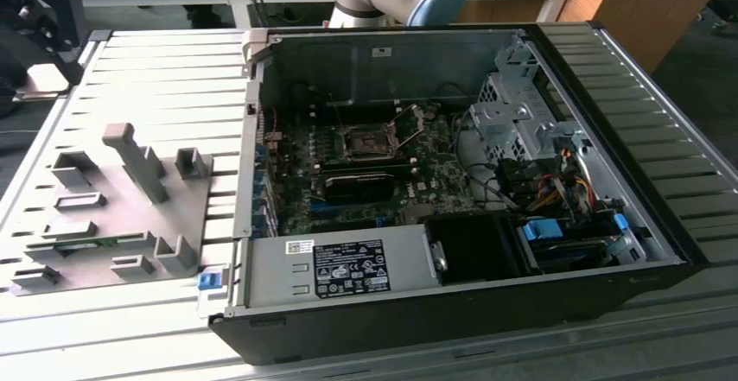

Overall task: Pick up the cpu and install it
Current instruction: 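Pick up the cpu and move it towards the insertion slot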

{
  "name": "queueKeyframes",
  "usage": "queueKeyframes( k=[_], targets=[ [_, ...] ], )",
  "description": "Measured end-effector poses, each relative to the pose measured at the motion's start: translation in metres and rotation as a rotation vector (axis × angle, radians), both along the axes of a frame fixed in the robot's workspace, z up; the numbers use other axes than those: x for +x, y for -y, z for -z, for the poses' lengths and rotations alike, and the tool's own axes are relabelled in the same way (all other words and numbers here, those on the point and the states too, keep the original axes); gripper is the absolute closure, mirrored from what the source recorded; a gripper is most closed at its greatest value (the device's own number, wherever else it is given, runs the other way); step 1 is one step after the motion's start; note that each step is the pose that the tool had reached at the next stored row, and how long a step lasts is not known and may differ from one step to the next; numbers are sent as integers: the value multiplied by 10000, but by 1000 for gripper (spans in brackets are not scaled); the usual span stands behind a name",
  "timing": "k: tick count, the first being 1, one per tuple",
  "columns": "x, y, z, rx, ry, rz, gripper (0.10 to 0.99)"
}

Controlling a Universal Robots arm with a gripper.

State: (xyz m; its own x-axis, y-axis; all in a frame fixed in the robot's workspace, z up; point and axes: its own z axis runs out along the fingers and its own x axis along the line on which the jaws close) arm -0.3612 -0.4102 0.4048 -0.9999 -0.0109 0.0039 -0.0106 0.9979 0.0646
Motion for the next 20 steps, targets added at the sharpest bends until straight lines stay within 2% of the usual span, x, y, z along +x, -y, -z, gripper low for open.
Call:
queueKeyframes(
  k=[20],
  targets=[
    [264, 0, 5, 0, 0, -1, 557]
  ],
)
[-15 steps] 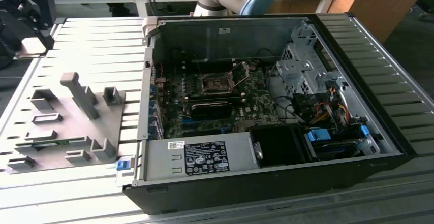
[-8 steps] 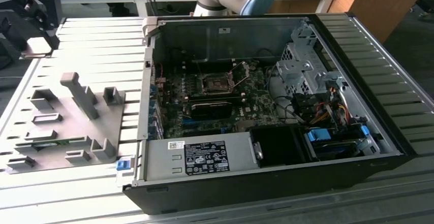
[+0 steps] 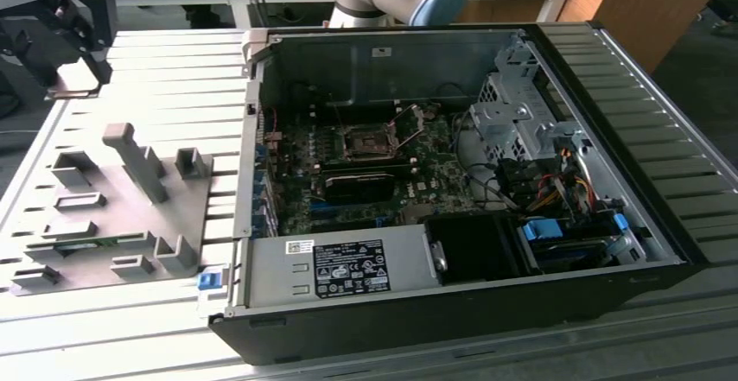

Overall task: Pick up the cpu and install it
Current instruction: 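Pick up the cpu and move it towards the insertion slot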

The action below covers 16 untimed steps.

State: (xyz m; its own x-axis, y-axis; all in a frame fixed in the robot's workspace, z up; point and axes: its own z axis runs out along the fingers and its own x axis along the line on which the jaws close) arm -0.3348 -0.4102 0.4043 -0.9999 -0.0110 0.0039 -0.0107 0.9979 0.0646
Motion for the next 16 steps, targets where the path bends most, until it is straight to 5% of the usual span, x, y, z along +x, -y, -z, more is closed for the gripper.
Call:
queueKeyframes(
  k=[16],
  targets=[
    [196, 0, 4, 0, 0, 0, 557]
  ],
)
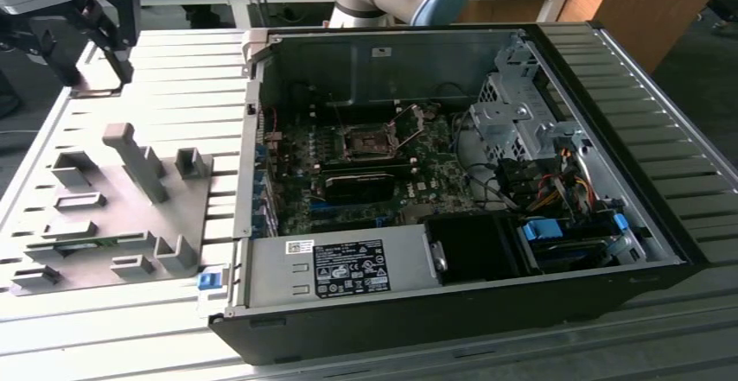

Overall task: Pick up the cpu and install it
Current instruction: 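Pick up the cpu and move it towards the insertion slot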

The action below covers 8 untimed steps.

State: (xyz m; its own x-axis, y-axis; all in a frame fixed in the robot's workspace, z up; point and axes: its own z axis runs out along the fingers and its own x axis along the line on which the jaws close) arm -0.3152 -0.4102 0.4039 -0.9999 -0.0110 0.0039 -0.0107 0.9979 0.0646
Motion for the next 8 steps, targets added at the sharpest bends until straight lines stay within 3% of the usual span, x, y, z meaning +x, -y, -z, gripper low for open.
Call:
queueKeyframes(
  k=[8],
  targets=[
    [105, 0, 2, 0, -1, 0, 557]
  ],
)
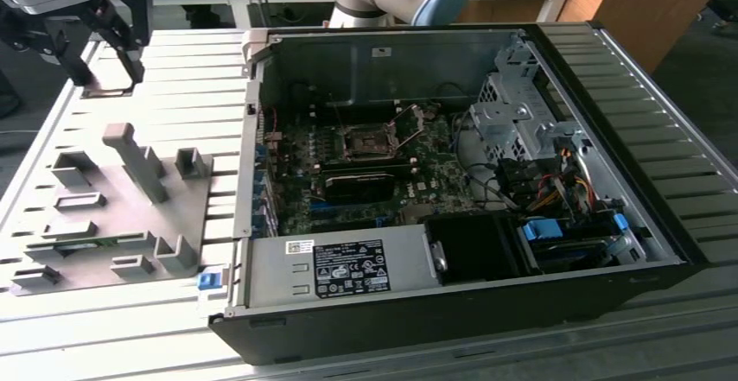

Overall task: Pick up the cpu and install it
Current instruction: 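Pick up the cpu and move it towards the insertion slot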

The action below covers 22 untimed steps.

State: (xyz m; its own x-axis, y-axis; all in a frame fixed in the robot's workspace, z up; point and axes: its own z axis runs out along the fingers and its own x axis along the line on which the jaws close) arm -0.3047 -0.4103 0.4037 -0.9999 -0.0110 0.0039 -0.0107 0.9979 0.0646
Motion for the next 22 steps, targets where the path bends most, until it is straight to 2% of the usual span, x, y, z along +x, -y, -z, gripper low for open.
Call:
queueKeyframes(
  k=[22],
  targets=[
    [290, -1, 5, 0, 0, 1, 557]
  ],
)
